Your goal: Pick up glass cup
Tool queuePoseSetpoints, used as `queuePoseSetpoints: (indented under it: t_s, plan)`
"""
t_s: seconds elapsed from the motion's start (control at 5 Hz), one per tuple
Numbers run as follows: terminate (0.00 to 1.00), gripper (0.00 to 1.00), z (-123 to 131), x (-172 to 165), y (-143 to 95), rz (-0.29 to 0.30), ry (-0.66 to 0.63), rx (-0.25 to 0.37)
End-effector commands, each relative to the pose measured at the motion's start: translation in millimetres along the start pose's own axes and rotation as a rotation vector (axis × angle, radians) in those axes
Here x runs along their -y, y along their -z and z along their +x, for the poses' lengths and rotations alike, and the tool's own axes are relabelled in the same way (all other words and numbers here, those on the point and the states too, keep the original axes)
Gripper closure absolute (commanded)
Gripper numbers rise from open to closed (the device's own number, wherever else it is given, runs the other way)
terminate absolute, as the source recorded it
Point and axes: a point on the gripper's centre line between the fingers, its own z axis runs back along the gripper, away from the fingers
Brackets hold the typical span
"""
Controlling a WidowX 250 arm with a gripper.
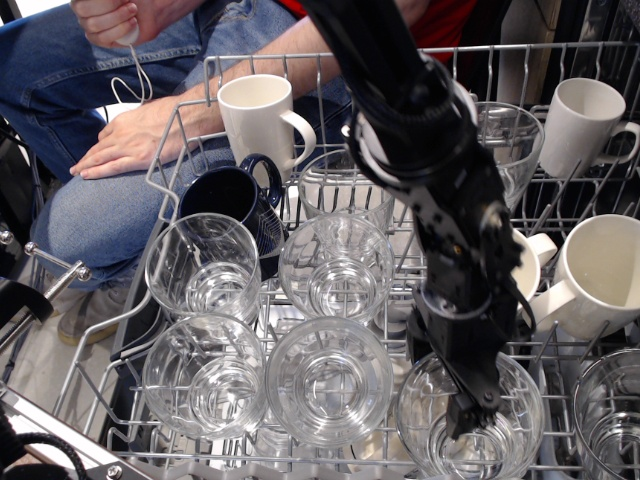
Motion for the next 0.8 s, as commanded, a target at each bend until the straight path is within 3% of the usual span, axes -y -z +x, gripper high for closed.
queuePoseSetpoints:
  t_s: [0.0,0.6]
  plan:
    - [0.00,1.00,6.2,5.2,4.1,0.037,-0.051,0.013]
    - [0.00,1.00,1.0,9.2,-7.2,-0.002,-0.054,0.014]
